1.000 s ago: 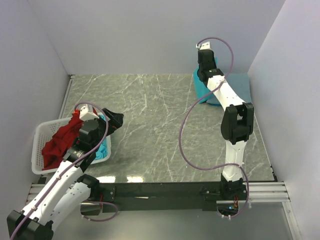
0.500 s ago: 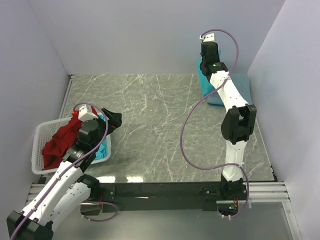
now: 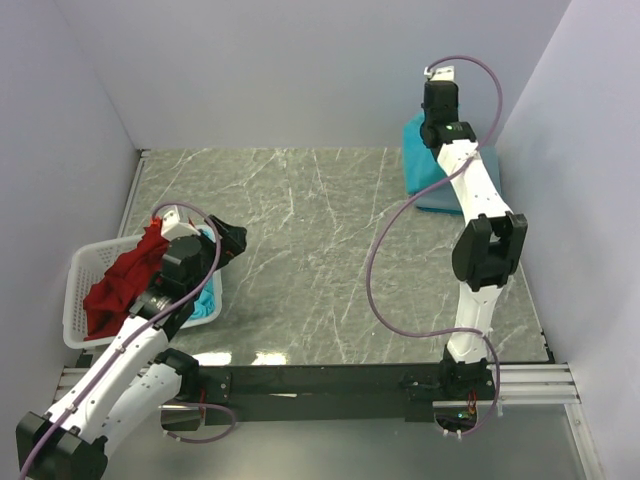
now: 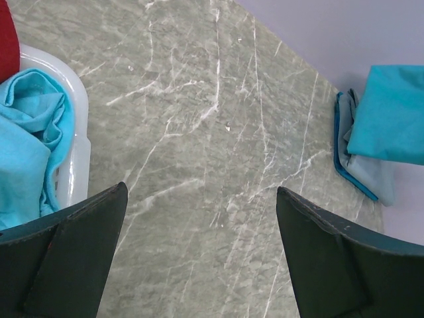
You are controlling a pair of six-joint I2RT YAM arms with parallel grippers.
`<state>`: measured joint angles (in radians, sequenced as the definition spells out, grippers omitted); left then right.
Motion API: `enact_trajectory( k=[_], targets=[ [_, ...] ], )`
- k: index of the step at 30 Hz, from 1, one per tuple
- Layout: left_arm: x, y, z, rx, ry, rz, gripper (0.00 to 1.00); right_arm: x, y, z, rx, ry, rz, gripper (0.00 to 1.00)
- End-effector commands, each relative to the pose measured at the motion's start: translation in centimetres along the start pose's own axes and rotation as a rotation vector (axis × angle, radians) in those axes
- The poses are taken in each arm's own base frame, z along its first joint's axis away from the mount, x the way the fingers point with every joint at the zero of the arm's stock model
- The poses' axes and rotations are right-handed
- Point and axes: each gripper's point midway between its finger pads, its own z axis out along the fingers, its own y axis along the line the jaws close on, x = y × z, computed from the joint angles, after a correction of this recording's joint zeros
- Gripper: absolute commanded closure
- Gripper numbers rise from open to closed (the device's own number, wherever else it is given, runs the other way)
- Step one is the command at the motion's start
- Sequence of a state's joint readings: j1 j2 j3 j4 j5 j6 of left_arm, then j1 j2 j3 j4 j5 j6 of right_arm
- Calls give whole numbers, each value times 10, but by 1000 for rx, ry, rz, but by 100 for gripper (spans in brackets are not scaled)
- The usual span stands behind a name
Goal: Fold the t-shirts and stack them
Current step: Neatly place the folded tshirt to the corner
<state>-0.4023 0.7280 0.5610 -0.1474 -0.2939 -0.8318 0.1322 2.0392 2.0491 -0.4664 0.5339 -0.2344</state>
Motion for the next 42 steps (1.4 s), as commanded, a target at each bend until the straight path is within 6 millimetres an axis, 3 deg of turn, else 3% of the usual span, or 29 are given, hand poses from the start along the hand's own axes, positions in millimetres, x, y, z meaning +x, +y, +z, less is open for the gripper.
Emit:
enact_trajectory(
  k=[1,7,15,17,27,42],
  targets=[
    [-17,-19,-1,45,-34,-6,1,-15,-29,-16,0,-46,92,100],
    [-14,-20,5,39,-20,6,1,7,-26,7,-50,-8,96,100],
    [-12,-17,9,16,-11,16,1,20,-26,38,-54,19,123,100],
    [-14,-16,10,10,-15,13,0,33,-37,52,-43,42,134,100],
    [-9,-15,17,-2,-2,19,0,74,-26,89,-51,112,111,100],
    [-8,-13,23,-28,9,28,1,99,-56,119,36,157,120,100]
  ],
)
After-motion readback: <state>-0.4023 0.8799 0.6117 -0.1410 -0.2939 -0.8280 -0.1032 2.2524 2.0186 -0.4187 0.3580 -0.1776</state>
